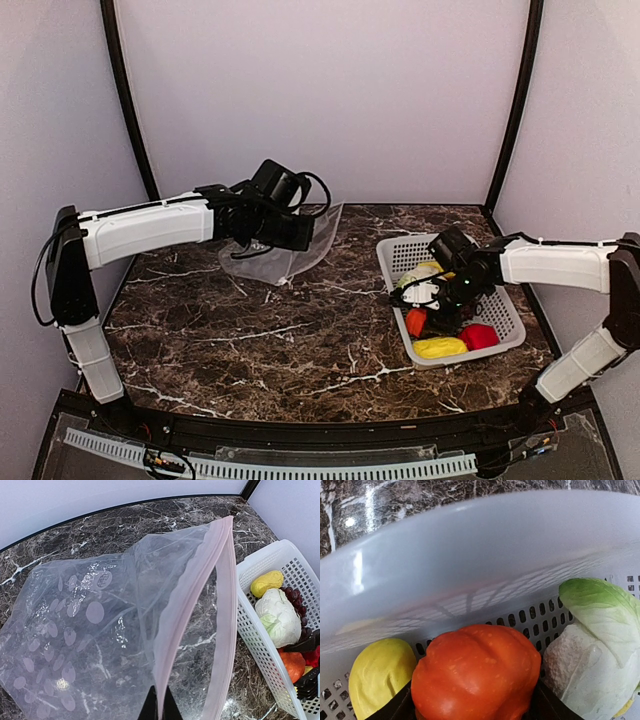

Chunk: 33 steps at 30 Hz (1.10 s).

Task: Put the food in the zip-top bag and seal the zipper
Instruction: Pick up the fake vegetable from the bin, then place the fake vegetable in the zipper food storage bag.

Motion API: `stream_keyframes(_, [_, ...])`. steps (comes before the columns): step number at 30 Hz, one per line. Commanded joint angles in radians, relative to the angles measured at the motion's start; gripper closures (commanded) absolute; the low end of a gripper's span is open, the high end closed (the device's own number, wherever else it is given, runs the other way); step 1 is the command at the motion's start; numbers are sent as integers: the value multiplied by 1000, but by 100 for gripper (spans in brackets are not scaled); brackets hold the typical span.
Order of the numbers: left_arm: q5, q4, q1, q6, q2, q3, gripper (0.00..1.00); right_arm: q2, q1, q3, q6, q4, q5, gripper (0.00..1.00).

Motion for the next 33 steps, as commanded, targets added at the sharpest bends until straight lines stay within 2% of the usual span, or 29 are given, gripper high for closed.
stream_keyframes(1, [33,-16,5,-19,22,43,99,-92,2,31,20,-24,2,44])
stream_keyframes(5, [49,-6,5,-29,33,53,99,-183,-1,94,25,-52,-61,48])
stream_keyframes(8, [58,9,5,-31,39,55,99,-189,-1,178,64,-63,-157,50])
stream_keyframes(16, [104,37,5,-58,68,81,99,20,-2,556,327,-39,-524,52])
stream_keyframes(21, [117,69,5,-110,60,93,99,155,-4,704,534,21,-733,52])
stream_keyframes(24, [112,124,5,-154,28,62,99,216,-3,747,628,51,-848,53])
stream_keyframes(33, [119,252,5,-251,-43,-1,99,283,-88,714,914,237,-950,56])
